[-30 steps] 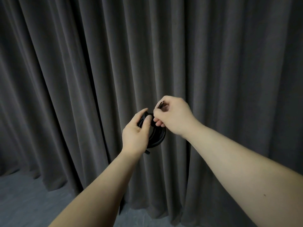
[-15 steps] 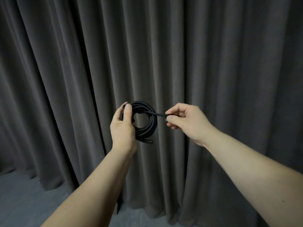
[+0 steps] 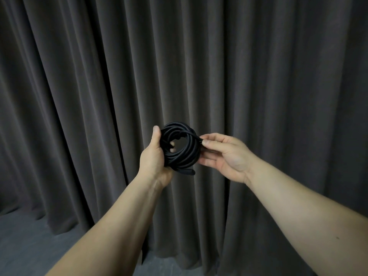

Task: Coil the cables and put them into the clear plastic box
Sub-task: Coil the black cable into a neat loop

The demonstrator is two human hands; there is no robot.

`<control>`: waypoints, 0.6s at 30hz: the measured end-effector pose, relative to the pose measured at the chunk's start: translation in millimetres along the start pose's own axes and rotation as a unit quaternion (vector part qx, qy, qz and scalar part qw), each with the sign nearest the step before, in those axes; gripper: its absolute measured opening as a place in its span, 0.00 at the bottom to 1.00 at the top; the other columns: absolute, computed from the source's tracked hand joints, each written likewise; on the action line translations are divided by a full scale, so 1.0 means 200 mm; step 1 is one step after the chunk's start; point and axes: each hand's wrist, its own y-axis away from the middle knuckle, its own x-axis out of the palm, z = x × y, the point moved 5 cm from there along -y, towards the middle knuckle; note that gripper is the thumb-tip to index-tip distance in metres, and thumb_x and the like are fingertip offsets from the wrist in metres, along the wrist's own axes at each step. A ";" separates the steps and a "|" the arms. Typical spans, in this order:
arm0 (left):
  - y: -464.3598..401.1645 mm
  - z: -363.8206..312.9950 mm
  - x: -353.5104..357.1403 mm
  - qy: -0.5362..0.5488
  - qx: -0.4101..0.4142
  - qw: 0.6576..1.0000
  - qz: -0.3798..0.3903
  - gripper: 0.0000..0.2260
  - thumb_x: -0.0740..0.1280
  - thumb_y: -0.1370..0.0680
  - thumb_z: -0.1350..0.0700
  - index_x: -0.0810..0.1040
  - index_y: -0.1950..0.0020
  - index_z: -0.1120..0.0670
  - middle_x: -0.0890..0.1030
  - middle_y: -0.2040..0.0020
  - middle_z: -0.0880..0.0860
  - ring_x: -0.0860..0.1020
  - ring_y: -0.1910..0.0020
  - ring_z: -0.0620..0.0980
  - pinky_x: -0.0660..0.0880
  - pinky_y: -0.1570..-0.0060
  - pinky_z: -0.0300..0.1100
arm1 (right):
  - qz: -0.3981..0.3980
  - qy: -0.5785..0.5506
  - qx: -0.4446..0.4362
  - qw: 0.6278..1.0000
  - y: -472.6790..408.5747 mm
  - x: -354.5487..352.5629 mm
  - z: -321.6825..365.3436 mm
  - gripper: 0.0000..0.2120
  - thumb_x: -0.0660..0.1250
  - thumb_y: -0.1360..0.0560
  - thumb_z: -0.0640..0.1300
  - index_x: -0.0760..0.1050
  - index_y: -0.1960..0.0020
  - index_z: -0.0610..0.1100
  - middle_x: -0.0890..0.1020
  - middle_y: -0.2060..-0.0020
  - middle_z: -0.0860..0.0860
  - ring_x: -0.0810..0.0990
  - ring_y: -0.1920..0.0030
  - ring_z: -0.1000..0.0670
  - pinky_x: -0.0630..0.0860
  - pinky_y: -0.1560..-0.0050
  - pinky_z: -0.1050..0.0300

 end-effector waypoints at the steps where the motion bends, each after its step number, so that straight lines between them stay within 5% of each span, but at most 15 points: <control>1: 0.00 0.00 0.00 -0.014 -0.010 1.000 0.004 0.28 0.65 0.24 0.37 0.78 0.37 0.59 0.81 0.43 0.64 0.77 0.38 0.66 0.70 0.41 0.71 | -0.001 -0.003 0.006 1.000 0.00 -0.01 0.00 0.06 0.63 0.24 0.33 0.76 0.55 0.41 0.83 0.58 0.44 0.83 0.56 0.46 0.81 0.59 0.54; 5: 0.03 0.01 0.02 -0.059 -0.051 0.997 0.016 0.25 0.56 0.19 0.39 0.78 0.38 0.57 0.83 0.43 0.60 0.83 0.49 0.59 0.80 0.54 0.58 | 0.002 -0.013 0.011 1.000 0.00 -0.01 0.01 0.06 0.65 0.25 0.35 0.75 0.59 0.43 0.82 0.62 0.47 0.81 0.61 0.50 0.78 0.62 0.59; 9: 0.04 0.03 0.04 -0.091 -0.048 0.995 0.010 0.22 0.55 0.18 0.41 0.78 0.42 0.58 0.82 0.43 0.60 0.80 0.49 0.58 0.72 0.48 0.51 | -0.042 -0.008 -0.021 0.999 -0.01 0.01 0.05 0.07 0.66 0.25 0.35 0.75 0.61 0.43 0.83 0.65 0.48 0.80 0.64 0.52 0.77 0.63 0.62; 14: 0.03 -0.03 0.04 -0.144 0.070 0.986 0.037 0.19 0.57 0.19 0.39 0.76 0.38 0.49 0.77 0.33 0.50 0.74 0.33 0.51 0.69 0.32 0.55 | -0.117 -0.029 -0.037 0.992 -0.01 -0.01 0.07 0.08 0.69 0.26 0.36 0.74 0.63 0.43 0.83 0.67 0.48 0.81 0.65 0.52 0.78 0.66 0.62; 18: 0.12 -0.10 0.09 -0.320 0.224 0.899 0.199 0.27 0.65 0.31 0.35 0.71 0.34 0.42 0.75 0.33 0.42 0.72 0.34 0.36 0.67 0.32 0.40 | -0.185 -0.068 -0.042 0.980 -0.02 -0.05 0.08 0.06 0.69 0.25 0.38 0.74 0.60 0.42 0.84 0.66 0.48 0.83 0.66 0.53 0.78 0.68 0.63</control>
